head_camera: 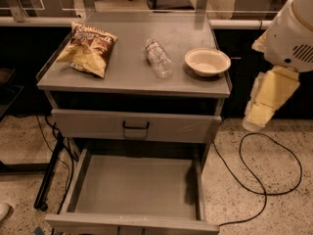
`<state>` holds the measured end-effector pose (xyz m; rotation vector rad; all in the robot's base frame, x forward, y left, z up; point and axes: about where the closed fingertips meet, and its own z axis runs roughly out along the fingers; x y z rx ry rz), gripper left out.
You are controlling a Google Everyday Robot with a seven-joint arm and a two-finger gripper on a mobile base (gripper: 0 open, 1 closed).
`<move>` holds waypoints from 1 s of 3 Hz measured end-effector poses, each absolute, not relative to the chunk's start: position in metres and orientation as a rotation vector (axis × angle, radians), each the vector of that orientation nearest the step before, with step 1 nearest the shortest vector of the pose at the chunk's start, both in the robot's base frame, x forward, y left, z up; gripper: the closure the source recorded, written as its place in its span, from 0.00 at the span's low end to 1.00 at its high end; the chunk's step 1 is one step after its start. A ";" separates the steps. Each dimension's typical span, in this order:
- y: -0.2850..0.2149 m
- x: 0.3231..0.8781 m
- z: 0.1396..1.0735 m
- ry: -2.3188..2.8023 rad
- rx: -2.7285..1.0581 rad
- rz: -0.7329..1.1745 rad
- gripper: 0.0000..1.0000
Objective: Place water bottle into middle drawer
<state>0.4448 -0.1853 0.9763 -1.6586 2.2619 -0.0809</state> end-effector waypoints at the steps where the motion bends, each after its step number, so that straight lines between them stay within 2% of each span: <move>1: -0.160 0.467 0.967 2.330 -1.586 -0.012 0.00; 3: -0.128 0.501 0.961 2.425 -1.492 0.044 0.00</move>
Offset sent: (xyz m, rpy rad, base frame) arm 0.0823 0.0793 -0.0227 0.0716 0.1750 -0.2141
